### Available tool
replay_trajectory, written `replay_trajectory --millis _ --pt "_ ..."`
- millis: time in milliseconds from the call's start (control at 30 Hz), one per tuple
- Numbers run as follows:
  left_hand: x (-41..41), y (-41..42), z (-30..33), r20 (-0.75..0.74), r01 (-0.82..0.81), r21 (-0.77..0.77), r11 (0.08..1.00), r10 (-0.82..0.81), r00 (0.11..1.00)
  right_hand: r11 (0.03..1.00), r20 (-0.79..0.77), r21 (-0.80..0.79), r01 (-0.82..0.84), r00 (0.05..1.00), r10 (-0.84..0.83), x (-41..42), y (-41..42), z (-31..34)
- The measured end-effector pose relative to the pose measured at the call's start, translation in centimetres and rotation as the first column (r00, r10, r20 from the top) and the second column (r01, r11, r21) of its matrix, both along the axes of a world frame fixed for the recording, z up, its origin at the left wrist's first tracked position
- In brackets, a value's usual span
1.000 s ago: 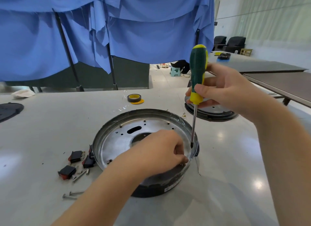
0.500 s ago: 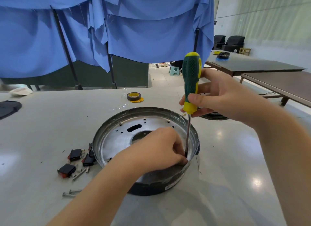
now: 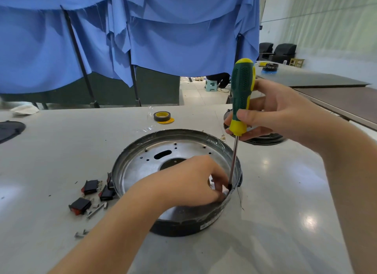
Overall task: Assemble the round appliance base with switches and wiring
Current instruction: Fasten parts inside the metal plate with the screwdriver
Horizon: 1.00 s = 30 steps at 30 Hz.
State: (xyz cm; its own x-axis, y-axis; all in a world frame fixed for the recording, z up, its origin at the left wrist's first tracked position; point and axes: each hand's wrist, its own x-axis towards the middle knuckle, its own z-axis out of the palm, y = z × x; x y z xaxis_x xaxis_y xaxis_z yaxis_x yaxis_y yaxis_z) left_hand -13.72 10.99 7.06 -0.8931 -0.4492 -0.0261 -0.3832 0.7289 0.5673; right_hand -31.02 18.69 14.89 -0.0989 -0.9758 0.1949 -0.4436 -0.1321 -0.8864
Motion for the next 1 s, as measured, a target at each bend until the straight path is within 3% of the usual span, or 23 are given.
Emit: replay_trajectory --millis 367,833,1000 --pt "-0.2 0.2 -0.1 0.016 -0.043 -0.119 0.992 0.045 0.999 1.0 0.021 0.015 -0.009 1.0 0.009 0.0 0.0 -0.1" --pt "0.5 -1.0 0.0 0.058 -0.03 0.064 0.998 0.027 0.998 0.999 0.018 0.029 -0.02 1.0 0.019 0.0 0.0 -0.2" --pt "0.5 -0.9 0.0 0.057 -0.001 0.056 0.998 -0.003 0.998 0.999 0.012 0.022 -0.026 1.0 0.026 0.0 0.1 -0.2"
